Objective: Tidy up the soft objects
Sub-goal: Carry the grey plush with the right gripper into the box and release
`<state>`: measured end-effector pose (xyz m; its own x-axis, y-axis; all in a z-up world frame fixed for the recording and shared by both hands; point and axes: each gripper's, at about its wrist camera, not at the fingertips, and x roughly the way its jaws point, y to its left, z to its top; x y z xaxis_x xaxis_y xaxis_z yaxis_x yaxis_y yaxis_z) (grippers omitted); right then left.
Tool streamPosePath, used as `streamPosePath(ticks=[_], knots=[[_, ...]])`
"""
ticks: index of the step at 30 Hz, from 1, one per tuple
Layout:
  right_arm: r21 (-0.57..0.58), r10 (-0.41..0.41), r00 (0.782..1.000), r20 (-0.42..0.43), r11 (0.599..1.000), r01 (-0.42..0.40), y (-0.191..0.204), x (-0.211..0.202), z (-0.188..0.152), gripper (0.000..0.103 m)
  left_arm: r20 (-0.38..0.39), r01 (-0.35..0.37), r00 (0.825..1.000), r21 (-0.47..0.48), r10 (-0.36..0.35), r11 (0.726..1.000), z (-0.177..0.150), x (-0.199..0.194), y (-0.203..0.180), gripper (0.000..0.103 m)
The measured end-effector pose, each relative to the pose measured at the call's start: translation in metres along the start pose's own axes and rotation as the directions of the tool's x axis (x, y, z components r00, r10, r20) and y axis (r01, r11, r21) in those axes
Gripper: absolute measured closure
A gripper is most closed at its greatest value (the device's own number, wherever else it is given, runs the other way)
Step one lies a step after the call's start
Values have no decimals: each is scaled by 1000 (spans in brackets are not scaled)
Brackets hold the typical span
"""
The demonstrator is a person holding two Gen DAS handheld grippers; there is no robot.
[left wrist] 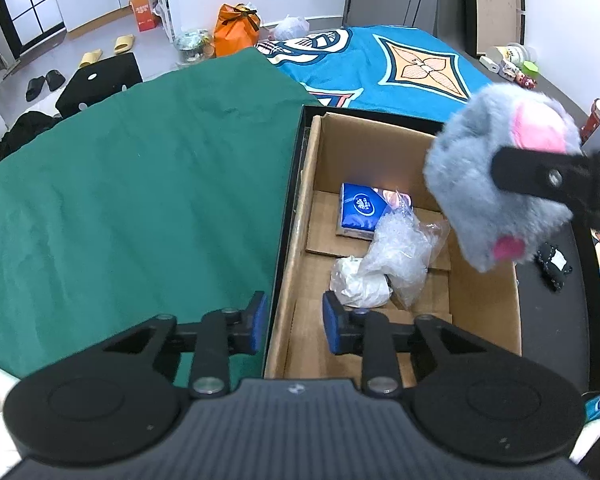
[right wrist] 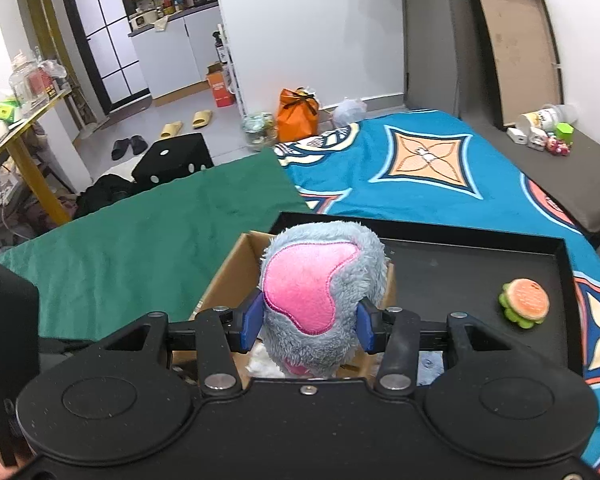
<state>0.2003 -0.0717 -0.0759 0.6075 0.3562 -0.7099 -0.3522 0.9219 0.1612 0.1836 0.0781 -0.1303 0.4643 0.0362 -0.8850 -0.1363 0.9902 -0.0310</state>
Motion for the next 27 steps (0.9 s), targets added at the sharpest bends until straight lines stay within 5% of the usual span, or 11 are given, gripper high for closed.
streamPosePath(ticks=[7,12,27], knots=[[39,84,996,14,996,-85,8,5,13,55,-6,-3,1000,-15,3,1000,0,4,3,89],[71,188,982,34,979,-190,4,2,15,33,-12,-6,1000,-17,6,1000,1,6,3,89],[129,72,997,-10,989,-71,-46,-4,-11,33,-11,-61,998,39,61,997,0,6,-9,90]])
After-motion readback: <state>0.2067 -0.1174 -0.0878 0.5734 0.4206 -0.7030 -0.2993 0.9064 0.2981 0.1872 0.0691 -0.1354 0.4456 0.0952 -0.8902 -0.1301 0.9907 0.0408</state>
